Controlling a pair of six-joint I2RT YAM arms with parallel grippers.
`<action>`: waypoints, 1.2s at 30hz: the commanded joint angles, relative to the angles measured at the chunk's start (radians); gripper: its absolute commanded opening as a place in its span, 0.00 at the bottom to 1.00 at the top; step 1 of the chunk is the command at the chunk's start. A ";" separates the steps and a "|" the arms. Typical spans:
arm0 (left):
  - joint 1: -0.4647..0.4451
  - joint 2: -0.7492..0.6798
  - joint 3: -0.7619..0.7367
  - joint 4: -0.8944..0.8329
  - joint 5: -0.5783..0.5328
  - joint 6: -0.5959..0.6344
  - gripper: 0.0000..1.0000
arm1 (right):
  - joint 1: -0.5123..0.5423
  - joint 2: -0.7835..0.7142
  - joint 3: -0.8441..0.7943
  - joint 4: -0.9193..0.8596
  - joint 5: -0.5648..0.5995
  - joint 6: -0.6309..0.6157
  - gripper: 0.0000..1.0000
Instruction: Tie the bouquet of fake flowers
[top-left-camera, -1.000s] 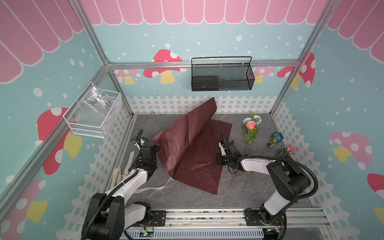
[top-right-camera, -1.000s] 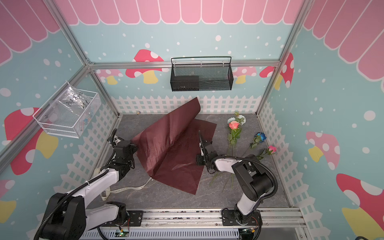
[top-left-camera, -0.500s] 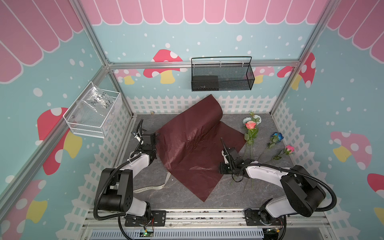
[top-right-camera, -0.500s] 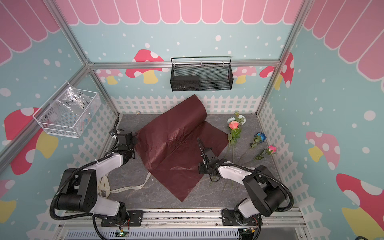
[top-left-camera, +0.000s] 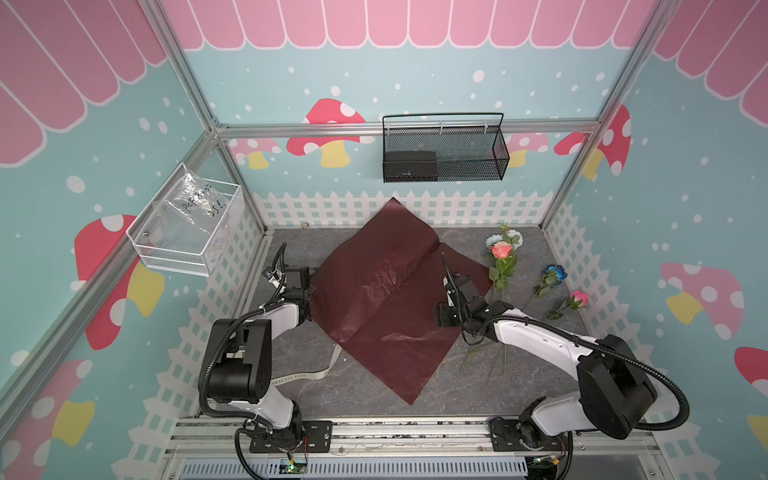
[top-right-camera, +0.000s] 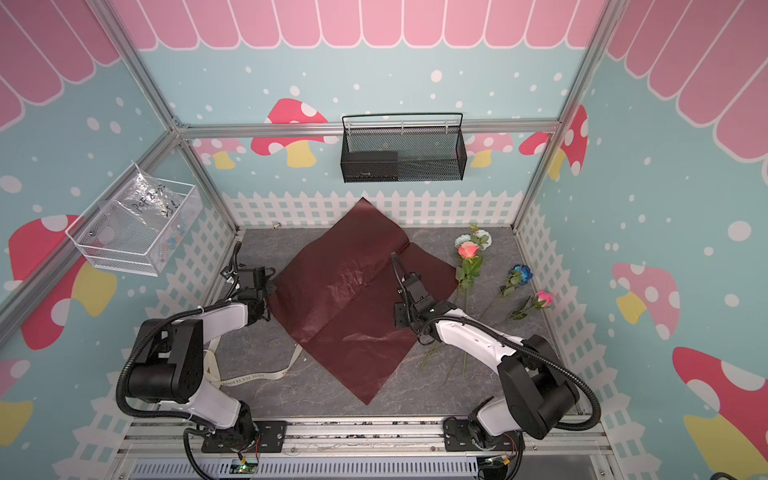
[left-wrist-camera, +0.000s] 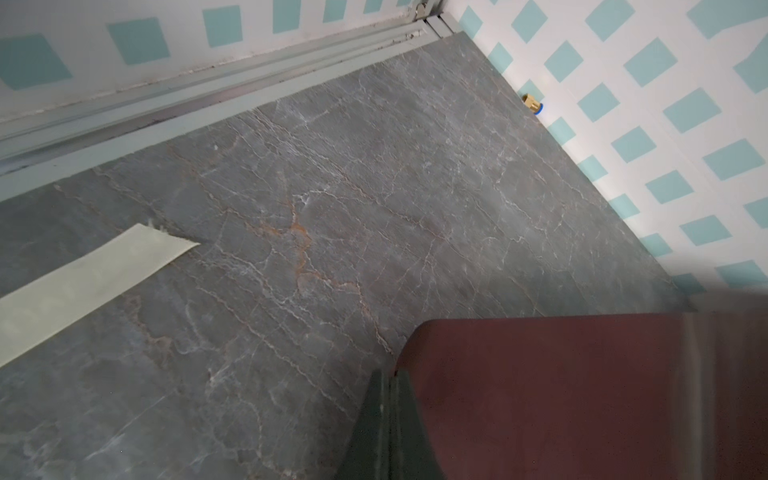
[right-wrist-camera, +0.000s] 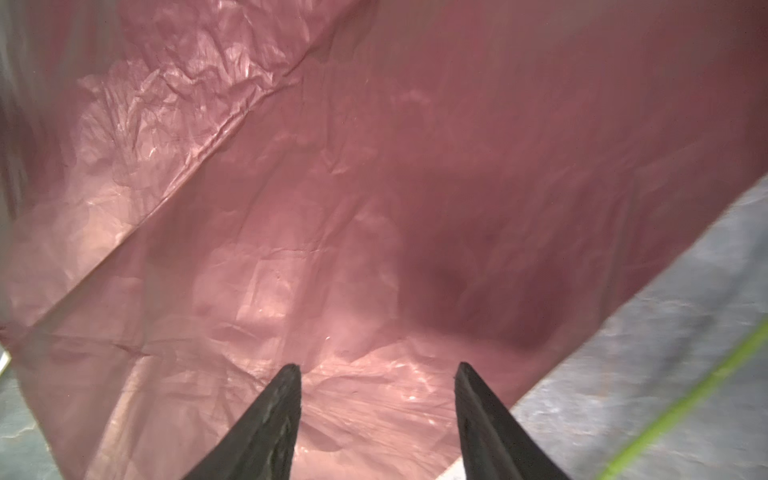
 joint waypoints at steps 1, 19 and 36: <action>0.018 0.040 0.080 -0.030 0.035 0.007 0.00 | -0.037 -0.046 0.017 -0.096 0.112 -0.011 0.65; 0.057 0.299 0.520 -0.471 0.362 0.291 0.00 | -0.428 -0.141 -0.098 -0.168 0.152 0.015 0.57; -0.200 -0.089 0.474 -0.570 0.097 0.349 1.00 | -0.489 -0.066 -0.088 -0.040 0.065 -0.056 0.52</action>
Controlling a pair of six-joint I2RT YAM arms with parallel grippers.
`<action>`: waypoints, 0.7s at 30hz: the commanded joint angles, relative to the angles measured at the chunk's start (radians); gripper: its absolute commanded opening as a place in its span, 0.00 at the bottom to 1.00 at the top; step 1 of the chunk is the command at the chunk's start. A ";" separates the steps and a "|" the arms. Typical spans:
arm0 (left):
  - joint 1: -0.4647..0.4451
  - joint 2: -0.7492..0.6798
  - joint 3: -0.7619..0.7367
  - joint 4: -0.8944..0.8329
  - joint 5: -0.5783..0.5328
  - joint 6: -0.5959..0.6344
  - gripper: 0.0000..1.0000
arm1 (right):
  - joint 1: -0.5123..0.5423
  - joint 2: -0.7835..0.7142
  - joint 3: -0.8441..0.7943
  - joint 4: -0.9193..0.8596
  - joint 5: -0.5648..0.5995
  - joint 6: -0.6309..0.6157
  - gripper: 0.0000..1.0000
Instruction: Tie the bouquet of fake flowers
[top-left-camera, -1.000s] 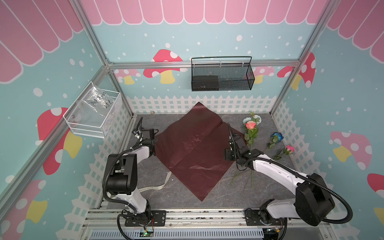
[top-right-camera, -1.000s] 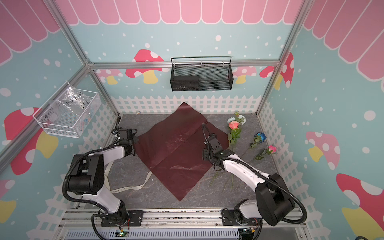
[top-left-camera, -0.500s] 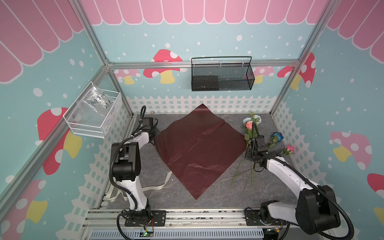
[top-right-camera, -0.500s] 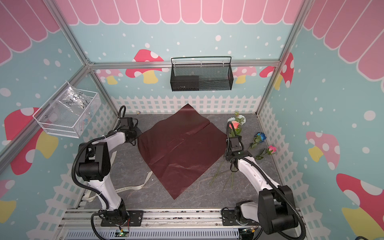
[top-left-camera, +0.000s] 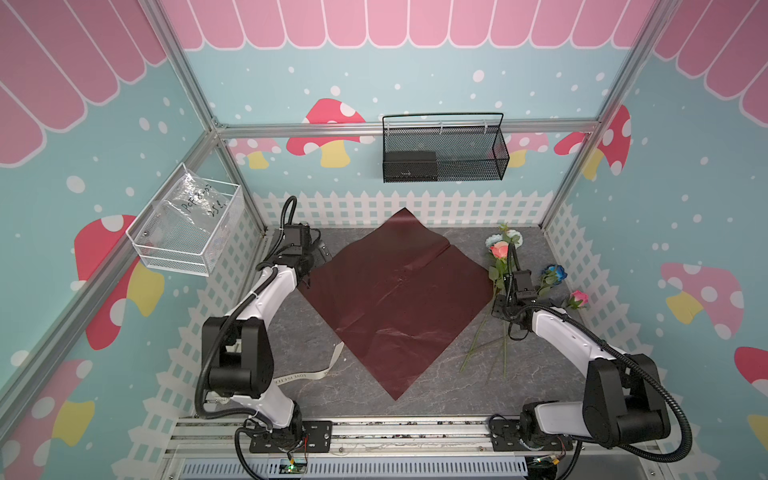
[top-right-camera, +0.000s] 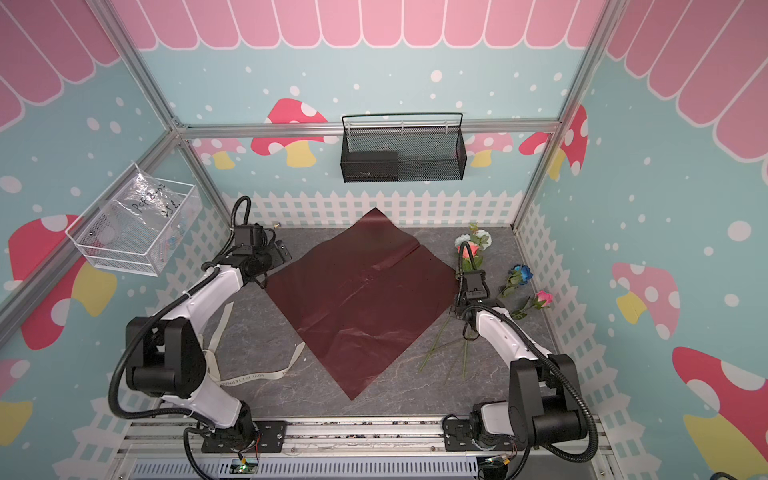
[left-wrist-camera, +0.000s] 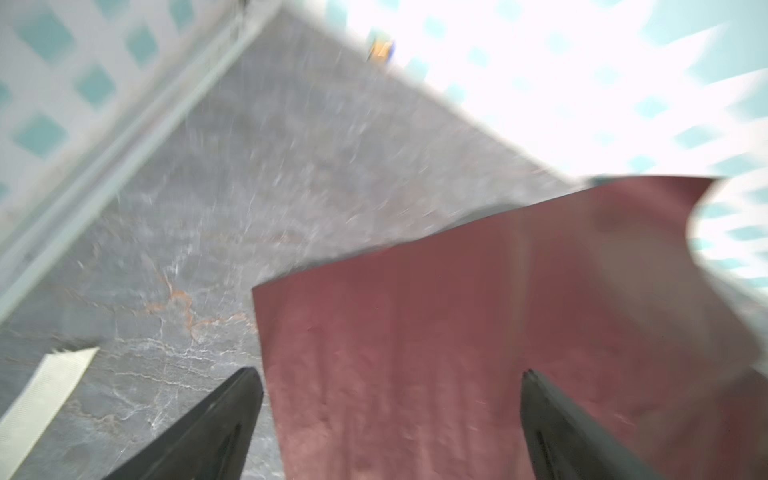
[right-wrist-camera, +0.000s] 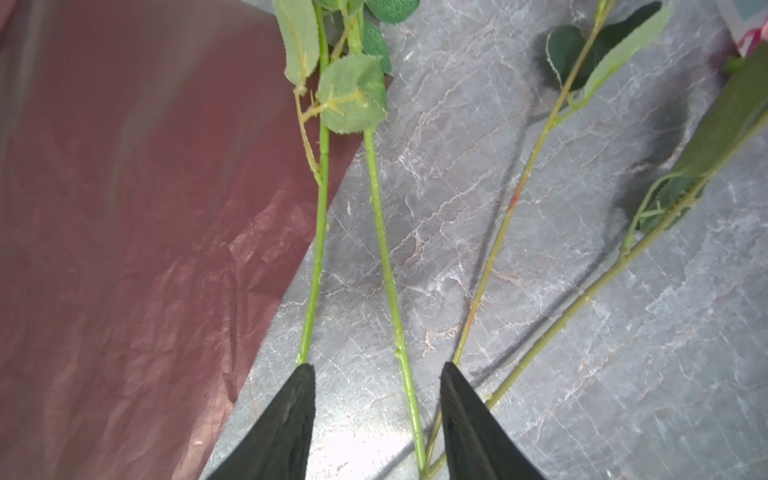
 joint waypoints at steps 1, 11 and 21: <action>-0.155 -0.025 -0.005 -0.027 -0.100 0.037 0.99 | -0.012 0.005 0.000 0.035 -0.019 -0.015 0.51; -0.481 0.269 0.053 0.115 0.040 -0.062 0.58 | 0.018 -0.019 -0.077 0.248 -0.336 -0.093 0.51; -0.506 0.298 -0.018 0.186 0.048 -0.174 0.58 | 0.199 0.285 0.175 0.314 -0.359 -0.170 0.50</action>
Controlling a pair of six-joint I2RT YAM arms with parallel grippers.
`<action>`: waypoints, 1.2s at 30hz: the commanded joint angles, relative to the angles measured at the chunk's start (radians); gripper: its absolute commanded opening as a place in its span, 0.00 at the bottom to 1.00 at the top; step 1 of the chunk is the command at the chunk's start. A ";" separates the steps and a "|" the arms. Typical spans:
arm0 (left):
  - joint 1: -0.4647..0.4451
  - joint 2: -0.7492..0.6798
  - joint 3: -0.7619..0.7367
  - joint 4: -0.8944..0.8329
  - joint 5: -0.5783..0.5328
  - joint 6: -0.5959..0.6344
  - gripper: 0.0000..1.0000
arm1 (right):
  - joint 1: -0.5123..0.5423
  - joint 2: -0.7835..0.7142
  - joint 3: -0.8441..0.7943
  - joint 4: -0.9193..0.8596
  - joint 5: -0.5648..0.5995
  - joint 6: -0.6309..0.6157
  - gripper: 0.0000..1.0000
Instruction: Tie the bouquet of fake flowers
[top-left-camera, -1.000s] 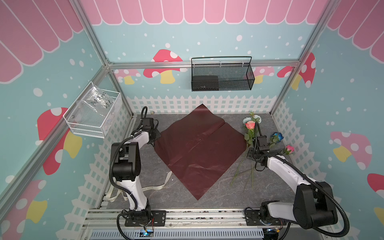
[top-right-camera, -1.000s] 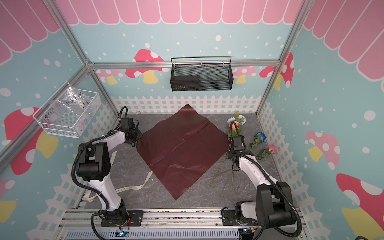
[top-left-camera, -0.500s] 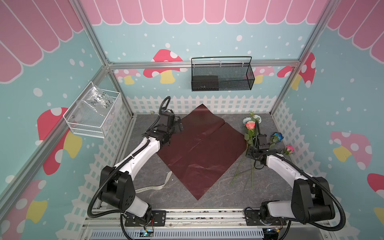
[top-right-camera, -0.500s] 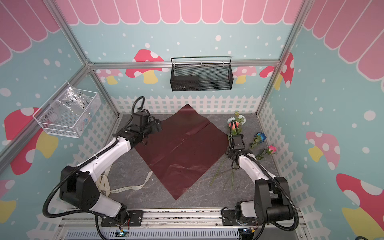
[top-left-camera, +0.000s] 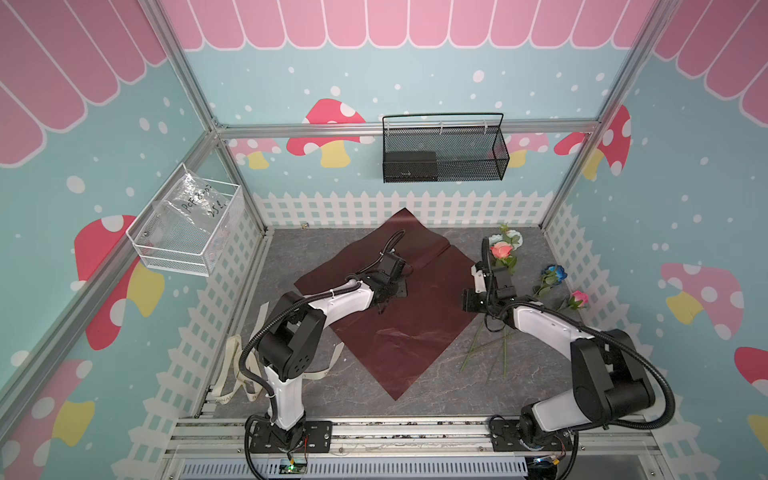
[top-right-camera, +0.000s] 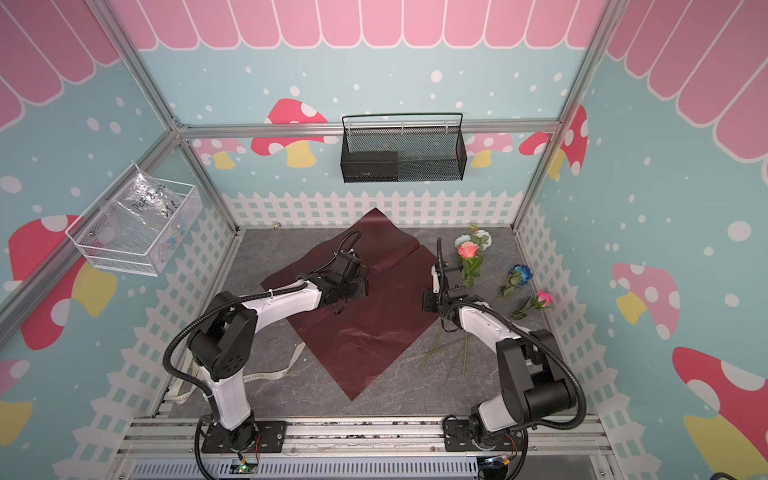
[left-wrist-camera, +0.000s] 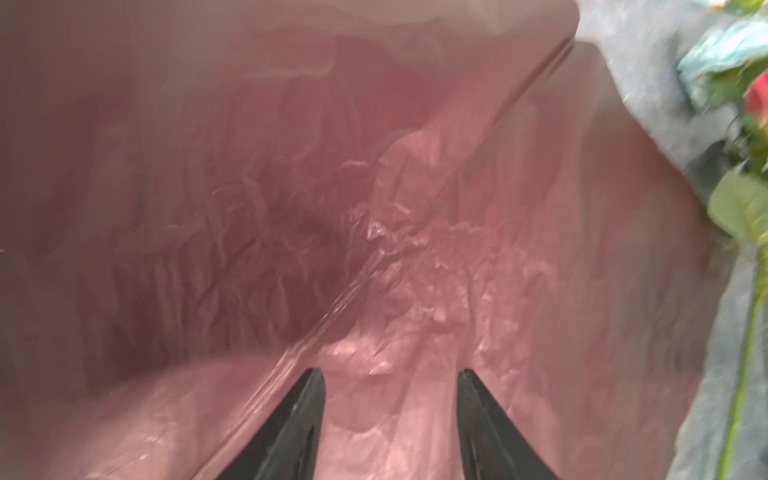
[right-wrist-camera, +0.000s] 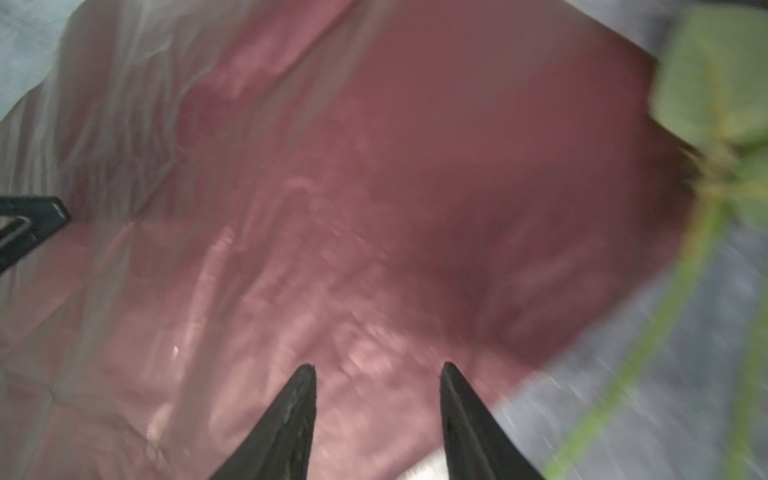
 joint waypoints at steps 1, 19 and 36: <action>0.001 -0.033 -0.043 0.029 -0.019 -0.064 0.60 | 0.037 0.127 0.121 0.037 -0.016 -0.044 0.50; 0.135 -0.149 -0.213 0.102 0.011 -0.142 1.00 | 0.161 0.356 0.078 -0.100 -0.046 0.004 0.49; 0.120 -0.194 -0.287 0.109 -0.019 -0.198 0.95 | 0.160 0.219 0.000 -0.177 0.081 0.005 0.51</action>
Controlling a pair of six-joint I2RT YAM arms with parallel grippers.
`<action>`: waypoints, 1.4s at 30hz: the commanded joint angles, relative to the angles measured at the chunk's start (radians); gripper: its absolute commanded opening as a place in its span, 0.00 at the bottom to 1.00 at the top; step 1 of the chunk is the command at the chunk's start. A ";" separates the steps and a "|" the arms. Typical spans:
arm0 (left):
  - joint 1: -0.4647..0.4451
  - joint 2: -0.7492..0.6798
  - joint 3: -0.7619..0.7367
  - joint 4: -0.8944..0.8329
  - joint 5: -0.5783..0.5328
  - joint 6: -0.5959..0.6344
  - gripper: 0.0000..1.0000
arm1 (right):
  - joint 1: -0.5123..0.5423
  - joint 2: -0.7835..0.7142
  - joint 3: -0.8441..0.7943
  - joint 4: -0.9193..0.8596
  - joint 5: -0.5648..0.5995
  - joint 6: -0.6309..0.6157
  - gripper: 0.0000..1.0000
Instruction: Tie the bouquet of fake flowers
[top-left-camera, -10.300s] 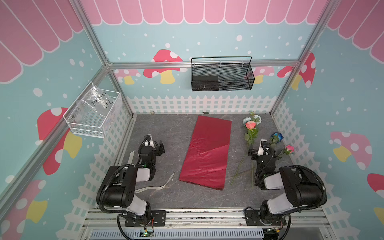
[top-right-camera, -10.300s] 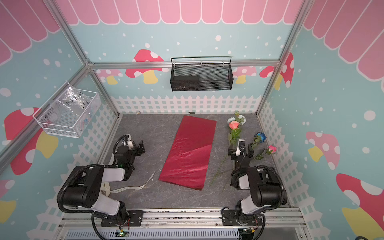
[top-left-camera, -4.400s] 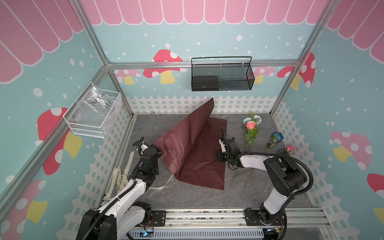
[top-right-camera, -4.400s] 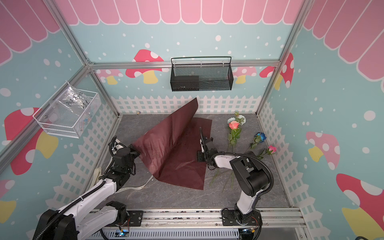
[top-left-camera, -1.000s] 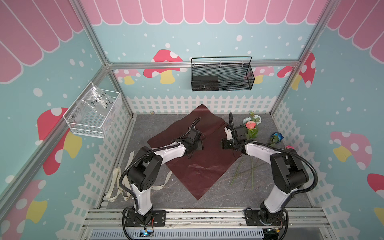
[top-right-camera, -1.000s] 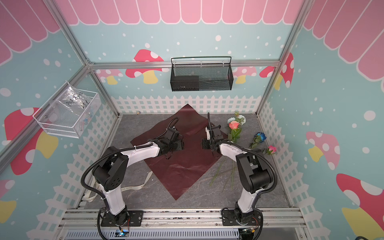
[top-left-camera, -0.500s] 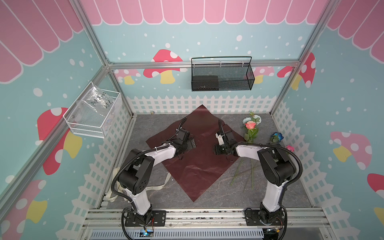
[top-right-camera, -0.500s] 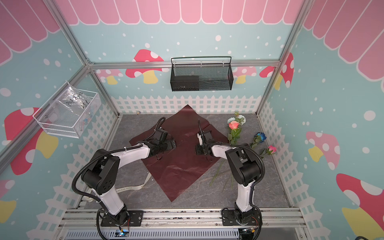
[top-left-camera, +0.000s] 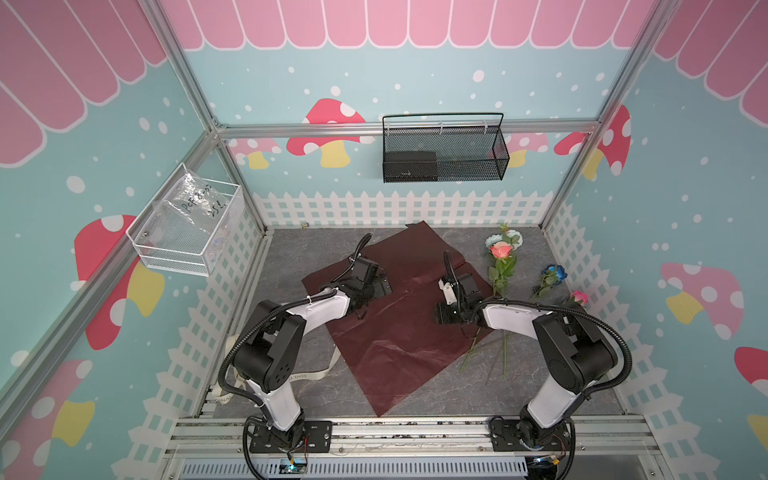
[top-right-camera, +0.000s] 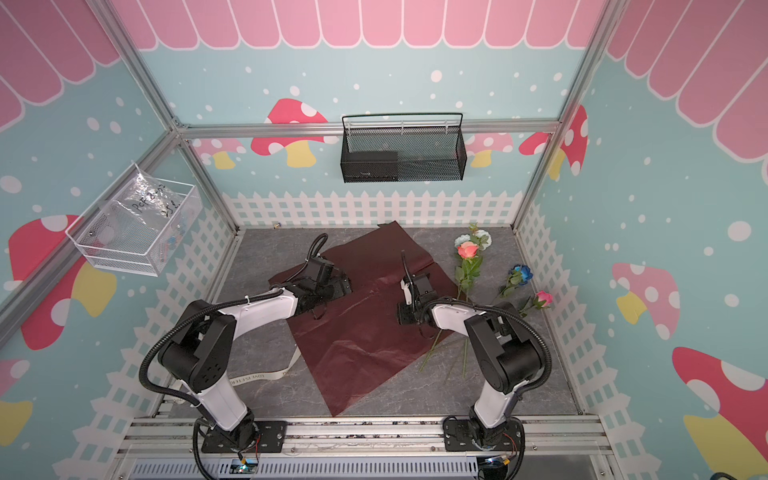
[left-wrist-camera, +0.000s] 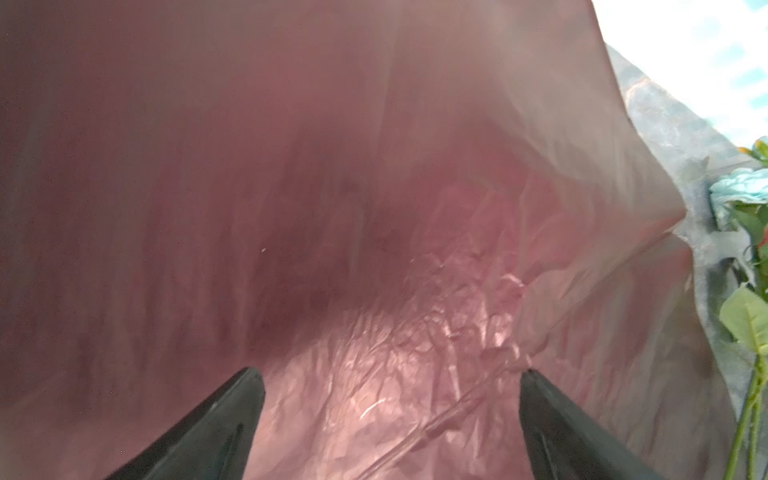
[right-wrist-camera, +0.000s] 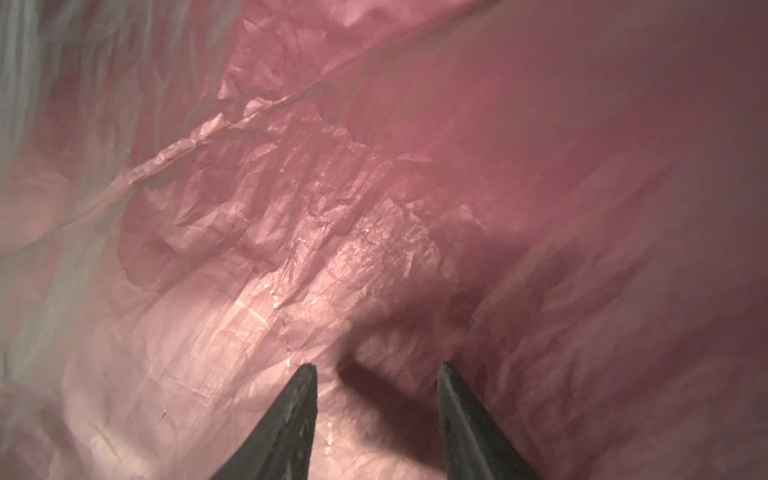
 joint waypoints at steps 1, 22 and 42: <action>-0.012 -0.048 -0.058 0.003 -0.034 -0.054 0.94 | -0.004 0.059 0.009 -0.203 0.103 -0.004 0.51; -0.164 -0.201 -0.454 0.086 -0.109 -0.398 0.62 | -0.027 0.001 0.063 -0.258 0.127 -0.012 0.53; -0.161 -0.469 -0.314 -0.028 -0.285 -0.188 1.00 | -0.181 -0.276 0.067 -0.380 0.467 0.085 0.56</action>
